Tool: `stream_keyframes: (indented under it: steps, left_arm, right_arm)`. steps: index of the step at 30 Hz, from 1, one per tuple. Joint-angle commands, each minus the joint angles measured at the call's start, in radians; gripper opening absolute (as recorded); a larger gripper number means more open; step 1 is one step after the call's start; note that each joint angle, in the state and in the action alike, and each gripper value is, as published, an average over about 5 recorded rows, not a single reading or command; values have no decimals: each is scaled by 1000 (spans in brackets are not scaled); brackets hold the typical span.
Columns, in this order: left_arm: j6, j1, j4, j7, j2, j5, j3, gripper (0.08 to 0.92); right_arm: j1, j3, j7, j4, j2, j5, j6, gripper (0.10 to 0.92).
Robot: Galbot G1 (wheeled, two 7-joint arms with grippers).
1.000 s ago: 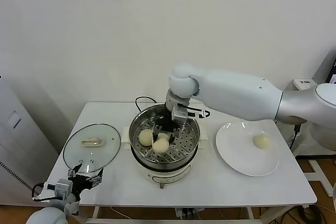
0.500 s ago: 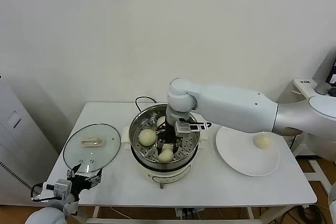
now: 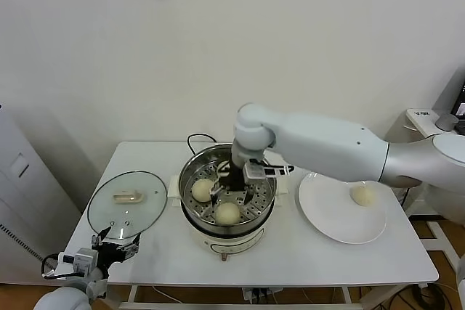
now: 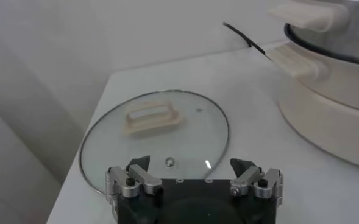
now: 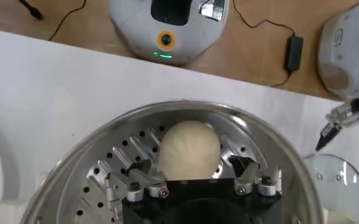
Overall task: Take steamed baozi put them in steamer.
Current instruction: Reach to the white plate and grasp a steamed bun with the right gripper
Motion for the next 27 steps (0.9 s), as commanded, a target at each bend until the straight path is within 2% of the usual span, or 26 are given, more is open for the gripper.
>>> stream_keyframes:
  steps: [1,9,15,21,27]
  left_arm:
    - [2,0,-8,0,1,0,-1,823]
    - [1,-2,-11,-1,1,-2,-4,823]
    - [5,-11,-10,-1,2,-3,1,823]
    - [8,-15,-11,-1,-1,-3,1,823]
    - [9,-14,-12,-2,-2,-3,0,823]
  right_arm:
    - [67,100,-27,-179,-67,60,-121,823]
    - [103,101,-66,-334,-243,139,-335,823]
    - [90,50,-89,-433,-327,204,-428,823]
    - [22,49,-103,-549,-363,206,-454,823]
    - [-96,140,-97,-648,-369,135,-437,823]
